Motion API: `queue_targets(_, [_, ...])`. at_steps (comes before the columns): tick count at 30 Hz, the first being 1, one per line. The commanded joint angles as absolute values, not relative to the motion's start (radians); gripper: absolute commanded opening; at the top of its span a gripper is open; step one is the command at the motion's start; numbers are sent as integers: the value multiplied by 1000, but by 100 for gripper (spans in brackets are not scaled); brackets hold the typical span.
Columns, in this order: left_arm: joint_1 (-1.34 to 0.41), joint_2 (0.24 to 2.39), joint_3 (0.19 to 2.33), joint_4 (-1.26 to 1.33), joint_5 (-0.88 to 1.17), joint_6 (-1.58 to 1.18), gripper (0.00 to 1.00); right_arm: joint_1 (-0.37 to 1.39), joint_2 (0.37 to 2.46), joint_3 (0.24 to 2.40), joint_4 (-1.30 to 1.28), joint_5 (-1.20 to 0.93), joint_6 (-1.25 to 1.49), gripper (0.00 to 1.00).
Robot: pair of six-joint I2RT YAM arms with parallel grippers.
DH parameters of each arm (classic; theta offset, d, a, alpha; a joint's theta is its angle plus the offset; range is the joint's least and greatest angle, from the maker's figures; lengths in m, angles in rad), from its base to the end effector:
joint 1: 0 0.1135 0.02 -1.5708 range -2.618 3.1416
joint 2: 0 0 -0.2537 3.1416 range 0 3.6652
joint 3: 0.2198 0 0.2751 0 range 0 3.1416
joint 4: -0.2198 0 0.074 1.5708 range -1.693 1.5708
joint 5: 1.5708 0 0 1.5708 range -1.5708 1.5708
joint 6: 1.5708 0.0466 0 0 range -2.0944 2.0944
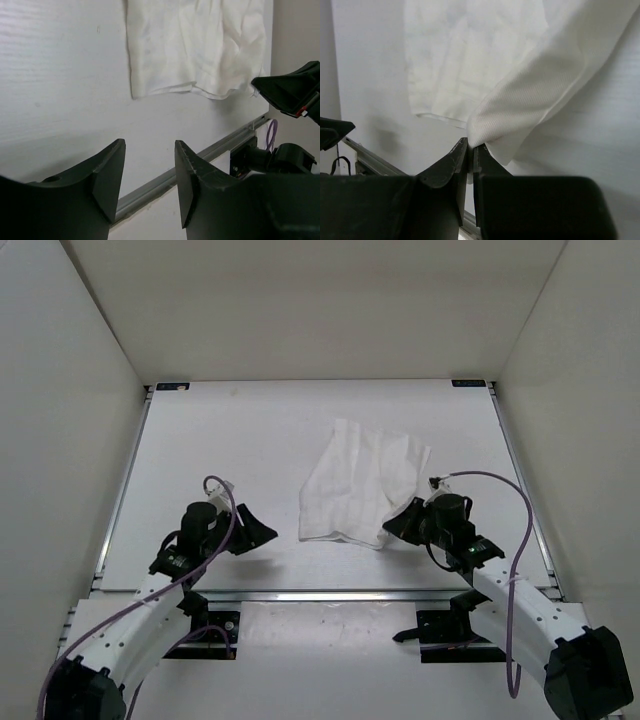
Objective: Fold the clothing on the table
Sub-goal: Flatten the skirt out
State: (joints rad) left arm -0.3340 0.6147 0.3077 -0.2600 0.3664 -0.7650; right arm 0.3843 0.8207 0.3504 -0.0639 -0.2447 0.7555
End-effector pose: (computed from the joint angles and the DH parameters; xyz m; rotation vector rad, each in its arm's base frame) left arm 0.1702 -0.0767 0.1727 -0.2594 2.2625 -1.0073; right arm 0.1962 0.0915 0.1702 0.2574 2.2166 0.9154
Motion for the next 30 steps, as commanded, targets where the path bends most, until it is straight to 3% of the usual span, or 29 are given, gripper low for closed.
queue_targets(1, [-394, 681, 296, -212, 325, -790, 55, 376, 768, 327, -34, -219, 770, 0])
queue_targets(8, [-503, 905, 319, -115, 227, -815, 59, 387, 860, 351, -28, -204, 696, 0])
queue_targets(16, [-566, 1319, 529, -71, 121, -752, 56, 362, 861, 344, -6, -230, 657, 0])
queue_targets(28, [-636, 1629, 744, -71, 80, -747, 56, 327, 833, 345, -21, -267, 617, 0])
queue_targets(29, [-646, 1653, 768, -74, 78, -744, 48, 319, 842, 347, -17, -267, 611, 0])
queue_targets(30, [-661, 1676, 785, -86, 84, -735, 32, 318, 839, 357, -24, -273, 606, 0])
